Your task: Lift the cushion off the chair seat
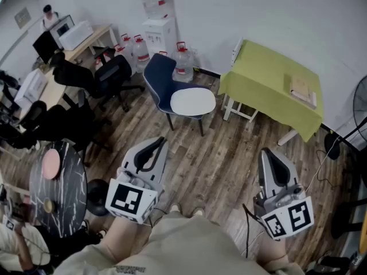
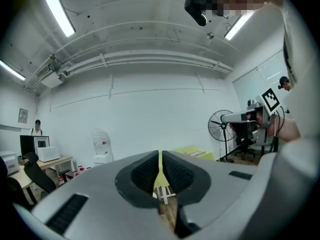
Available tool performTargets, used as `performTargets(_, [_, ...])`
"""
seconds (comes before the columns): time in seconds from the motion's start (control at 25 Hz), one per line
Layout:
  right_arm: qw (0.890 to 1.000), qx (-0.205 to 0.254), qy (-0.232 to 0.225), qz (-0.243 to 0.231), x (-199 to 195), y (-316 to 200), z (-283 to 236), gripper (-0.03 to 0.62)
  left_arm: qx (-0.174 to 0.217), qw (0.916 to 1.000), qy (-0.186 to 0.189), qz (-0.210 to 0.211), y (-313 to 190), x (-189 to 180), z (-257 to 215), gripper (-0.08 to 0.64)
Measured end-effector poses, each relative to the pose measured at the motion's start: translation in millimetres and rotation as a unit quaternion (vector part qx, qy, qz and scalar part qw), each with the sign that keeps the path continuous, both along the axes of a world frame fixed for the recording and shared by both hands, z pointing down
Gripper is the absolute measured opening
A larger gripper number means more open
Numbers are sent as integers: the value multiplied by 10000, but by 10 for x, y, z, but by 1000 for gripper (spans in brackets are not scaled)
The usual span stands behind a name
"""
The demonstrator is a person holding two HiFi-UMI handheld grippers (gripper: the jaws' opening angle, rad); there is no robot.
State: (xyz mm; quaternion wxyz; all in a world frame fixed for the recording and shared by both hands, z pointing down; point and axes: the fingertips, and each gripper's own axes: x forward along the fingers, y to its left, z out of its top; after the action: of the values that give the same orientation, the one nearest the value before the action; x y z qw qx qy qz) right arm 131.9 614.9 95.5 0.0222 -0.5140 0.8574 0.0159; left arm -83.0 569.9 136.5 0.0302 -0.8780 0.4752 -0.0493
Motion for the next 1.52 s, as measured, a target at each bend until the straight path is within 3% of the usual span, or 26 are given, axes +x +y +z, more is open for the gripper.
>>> performTargets(0.56, [9999,-83,-108,-86,218,28,74,21,-153,9999,-63,35,52,221,56,37])
performTargets(0.72, [9998,79,-206,-28,278,52,44,23,132,9997,57,-194,69,166,-3,38])
performTargets(0.76, [9996,147,-224,0,282,59,20,52,207,9993,96,-299,64,124,-19,85])
performTargets(0.8, [9996,188,-220,33,288,58,2,168,232,9989,150,-379,54,89,-27,201])
performTargets(0.84, [9996,204,-198,85,302,46,-5,244,221,9986,217,-434,41,62,-32,238])
performTargets(1.12, [9993,72,-140,337,384,-150,118,256,156,9982,240,-521,-138,-19,30,244])
performTargets(1.52, [9991,-278,-48,325,304,-809,371,259,-144,9991,127,-381,-771,-29,294,244])
